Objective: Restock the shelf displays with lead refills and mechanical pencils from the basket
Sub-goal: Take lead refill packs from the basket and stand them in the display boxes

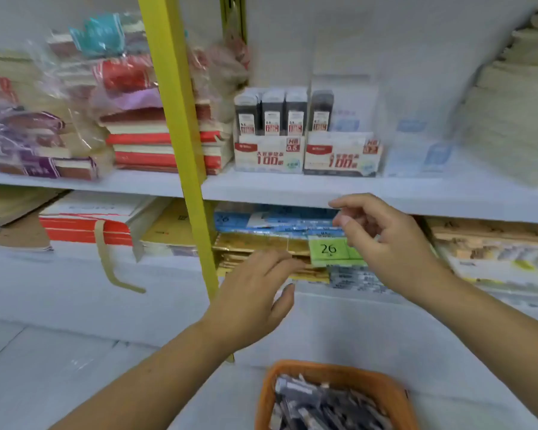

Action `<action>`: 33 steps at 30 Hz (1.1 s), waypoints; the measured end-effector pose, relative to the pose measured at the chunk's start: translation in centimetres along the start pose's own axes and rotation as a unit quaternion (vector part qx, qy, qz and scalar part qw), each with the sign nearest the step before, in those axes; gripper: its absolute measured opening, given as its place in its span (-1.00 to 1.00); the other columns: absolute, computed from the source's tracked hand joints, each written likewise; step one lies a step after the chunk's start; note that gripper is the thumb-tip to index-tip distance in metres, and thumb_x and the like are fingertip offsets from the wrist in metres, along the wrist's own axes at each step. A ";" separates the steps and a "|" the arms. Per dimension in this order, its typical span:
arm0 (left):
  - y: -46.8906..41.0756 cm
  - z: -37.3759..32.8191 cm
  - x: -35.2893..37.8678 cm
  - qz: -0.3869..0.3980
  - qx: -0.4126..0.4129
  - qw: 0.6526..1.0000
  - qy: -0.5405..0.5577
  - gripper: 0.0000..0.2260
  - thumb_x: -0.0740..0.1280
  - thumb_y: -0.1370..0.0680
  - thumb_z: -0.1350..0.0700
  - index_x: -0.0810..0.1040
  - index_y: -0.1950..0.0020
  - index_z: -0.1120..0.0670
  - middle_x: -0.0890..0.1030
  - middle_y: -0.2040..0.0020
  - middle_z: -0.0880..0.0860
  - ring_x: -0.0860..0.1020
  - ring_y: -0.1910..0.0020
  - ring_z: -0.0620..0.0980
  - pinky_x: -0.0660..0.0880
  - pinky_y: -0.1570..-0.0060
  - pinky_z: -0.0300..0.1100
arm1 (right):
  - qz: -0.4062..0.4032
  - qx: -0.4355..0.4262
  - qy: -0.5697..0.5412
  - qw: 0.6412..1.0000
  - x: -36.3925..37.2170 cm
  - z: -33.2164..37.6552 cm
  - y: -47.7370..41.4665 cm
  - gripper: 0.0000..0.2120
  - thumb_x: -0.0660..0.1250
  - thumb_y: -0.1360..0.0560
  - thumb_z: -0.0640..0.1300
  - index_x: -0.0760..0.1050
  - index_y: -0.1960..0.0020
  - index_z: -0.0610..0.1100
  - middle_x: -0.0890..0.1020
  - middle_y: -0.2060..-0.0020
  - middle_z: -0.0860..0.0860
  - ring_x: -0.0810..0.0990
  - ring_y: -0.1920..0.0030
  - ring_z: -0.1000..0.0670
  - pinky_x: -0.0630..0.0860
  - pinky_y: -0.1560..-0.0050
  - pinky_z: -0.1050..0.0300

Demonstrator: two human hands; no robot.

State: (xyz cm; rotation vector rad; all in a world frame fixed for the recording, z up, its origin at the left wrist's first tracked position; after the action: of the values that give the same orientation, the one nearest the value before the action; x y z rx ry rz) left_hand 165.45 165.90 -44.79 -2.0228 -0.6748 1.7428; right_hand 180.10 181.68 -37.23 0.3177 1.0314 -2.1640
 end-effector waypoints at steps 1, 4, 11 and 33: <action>2.2 -0.3 1.7 0.062 -0.009 0.998 0.015 -0.71 0.30 -0.59 0.09 0.57 -0.31 0.05 0.60 -0.22 0.02 0.52 -0.20 0.02 0.52 -0.13 -0.09 | 0.022 0.040 -0.001 0.999 0.8 -1.9 2.1 -0.77 0.29 -0.57 -0.15 0.53 -0.09 0.18 0.59 0.17 0.15 0.51 0.27 0.08 0.47 0.25 0.21; 8.1 -0.6 7.4 0.218 -0.063 0.972 0.055 -0.67 0.29 -0.64 0.08 0.51 -0.40 0.06 0.53 -0.35 0.04 0.50 -0.29 0.07 0.46 -0.20 -0.08 | 0.106 0.190 0.006 0.976 3.4 -8.1 8.4 -0.80 0.27 -0.59 -0.14 0.53 -0.09 0.15 0.61 0.12 0.06 0.57 0.19 -0.04 0.56 0.11 -0.06; 17.0 -1.3 19.0 0.352 -0.273 0.887 0.123 -0.60 0.26 -0.64 -0.01 0.39 -0.48 -0.02 0.41 -0.43 -0.02 0.45 -0.34 0.05 0.43 -0.25 -0.09 | 0.232 0.379 0.110 0.889 8.2 -20.1 21.5 -0.87 0.29 -0.56 -0.11 0.57 -0.02 0.08 0.64 -0.03 0.06 0.58 0.01 0.07 0.47 0.00 0.22; 21.2 -1.9 28.5 0.442 -0.381 0.805 0.109 -0.56 0.46 -0.48 -0.08 0.47 -0.33 -0.08 0.52 -0.30 -0.03 0.40 -0.32 0.03 0.31 -0.29 -0.11 | 0.431 0.405 0.249 0.767 17.4 -28.4 28.8 -0.38 0.21 -0.48 0.34 0.40 -0.40 0.00 0.52 -0.29 -0.01 0.29 -0.35 -0.13 0.36 -0.19 -0.04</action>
State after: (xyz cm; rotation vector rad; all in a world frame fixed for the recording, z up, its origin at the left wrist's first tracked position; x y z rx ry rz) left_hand 172.85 165.43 -79.62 -3.4644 -0.3797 1.7363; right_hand 185.30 182.08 -80.93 1.5049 0.0065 -1.5126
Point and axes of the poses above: each hand's wrist, its own y-axis away from the middle knuckle, its own x-axis out of the palm, z = x × y, the point moved 1 cm from there along -y, towards the middle knuckle
